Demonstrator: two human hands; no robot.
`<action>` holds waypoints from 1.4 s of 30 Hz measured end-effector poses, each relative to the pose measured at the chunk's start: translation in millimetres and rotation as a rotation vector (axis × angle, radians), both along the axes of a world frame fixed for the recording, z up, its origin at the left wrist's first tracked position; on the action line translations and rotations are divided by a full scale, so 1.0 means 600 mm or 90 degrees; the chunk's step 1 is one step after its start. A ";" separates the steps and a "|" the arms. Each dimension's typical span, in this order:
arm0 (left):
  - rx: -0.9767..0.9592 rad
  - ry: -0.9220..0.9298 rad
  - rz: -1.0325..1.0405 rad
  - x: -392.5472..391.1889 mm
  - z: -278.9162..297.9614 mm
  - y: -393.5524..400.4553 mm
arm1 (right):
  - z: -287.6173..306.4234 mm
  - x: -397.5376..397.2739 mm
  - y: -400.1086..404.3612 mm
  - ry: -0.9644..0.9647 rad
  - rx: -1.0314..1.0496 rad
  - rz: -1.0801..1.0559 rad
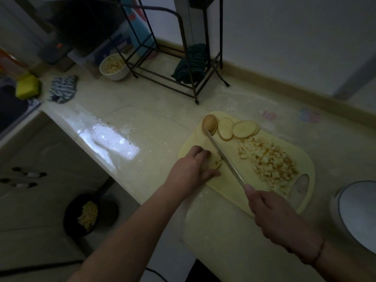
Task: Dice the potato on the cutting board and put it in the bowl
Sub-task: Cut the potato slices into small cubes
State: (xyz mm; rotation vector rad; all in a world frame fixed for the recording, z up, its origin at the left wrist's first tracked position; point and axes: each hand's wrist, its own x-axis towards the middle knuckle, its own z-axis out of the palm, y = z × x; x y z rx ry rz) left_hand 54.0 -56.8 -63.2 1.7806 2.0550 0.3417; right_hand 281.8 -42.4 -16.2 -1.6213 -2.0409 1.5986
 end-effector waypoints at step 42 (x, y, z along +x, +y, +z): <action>0.301 0.017 -0.202 0.004 -0.034 0.001 | 0.023 0.002 -0.008 -0.023 0.026 0.030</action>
